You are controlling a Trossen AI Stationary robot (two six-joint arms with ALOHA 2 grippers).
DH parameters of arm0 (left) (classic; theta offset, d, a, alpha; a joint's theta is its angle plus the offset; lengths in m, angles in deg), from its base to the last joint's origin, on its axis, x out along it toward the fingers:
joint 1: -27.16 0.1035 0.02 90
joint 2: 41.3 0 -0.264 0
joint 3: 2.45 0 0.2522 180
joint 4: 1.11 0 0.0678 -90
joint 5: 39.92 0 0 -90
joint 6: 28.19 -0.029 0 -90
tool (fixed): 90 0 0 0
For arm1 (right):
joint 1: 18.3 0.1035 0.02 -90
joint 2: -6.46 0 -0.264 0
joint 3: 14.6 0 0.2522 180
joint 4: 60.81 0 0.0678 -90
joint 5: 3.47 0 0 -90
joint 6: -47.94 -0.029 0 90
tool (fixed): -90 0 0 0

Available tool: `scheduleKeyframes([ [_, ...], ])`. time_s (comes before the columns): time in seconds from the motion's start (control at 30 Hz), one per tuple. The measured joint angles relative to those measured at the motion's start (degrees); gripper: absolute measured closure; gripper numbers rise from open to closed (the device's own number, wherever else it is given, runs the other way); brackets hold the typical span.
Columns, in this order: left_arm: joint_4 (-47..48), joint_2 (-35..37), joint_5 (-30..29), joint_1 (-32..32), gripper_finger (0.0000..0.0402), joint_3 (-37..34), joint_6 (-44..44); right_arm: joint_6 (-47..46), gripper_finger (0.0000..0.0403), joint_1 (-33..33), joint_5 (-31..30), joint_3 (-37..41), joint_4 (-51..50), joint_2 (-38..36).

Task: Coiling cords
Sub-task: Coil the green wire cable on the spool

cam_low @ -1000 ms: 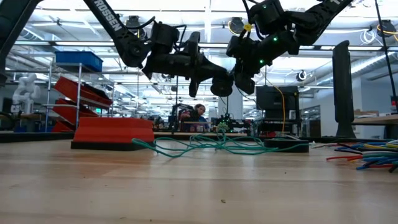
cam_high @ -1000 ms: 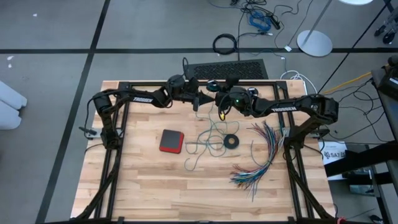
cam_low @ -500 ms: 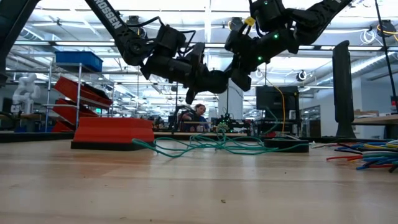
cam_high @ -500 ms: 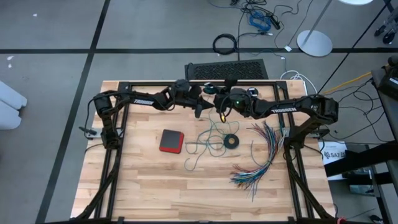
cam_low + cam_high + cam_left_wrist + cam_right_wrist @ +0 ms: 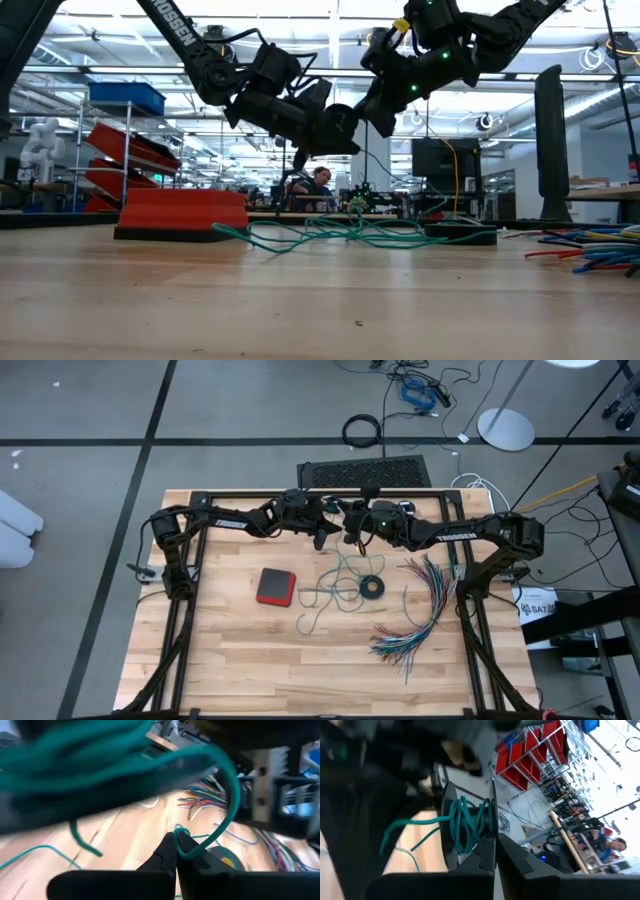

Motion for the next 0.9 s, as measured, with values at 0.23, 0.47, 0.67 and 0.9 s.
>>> scheduleKeyframes([
  [0.23,0.0,0.0,-3.9,0.0,0.0401,0.0,-1.8,-7.0,0.0403,-0.3,7.0,0.0,2.4,0.0],
  [0.47,-2.6,0.0,-8.3,0.0,0.0401,0.0,-3.2,-17.1,0.0403,-1.0,8.1,0.1,5.1,0.0],
  [0.67,-8.0,0.0,-10.9,-0.1,0.0401,0.0,-2.7,-20.5,0.0403,-1.7,6.4,0.0,5.5,0.0],
  [0.9,-9.2,0.0,-17.9,-1.6,0.0401,0.0,-3.1,-26.5,0.0403,-2.0,6.2,0.0,7.0,0.0],
])
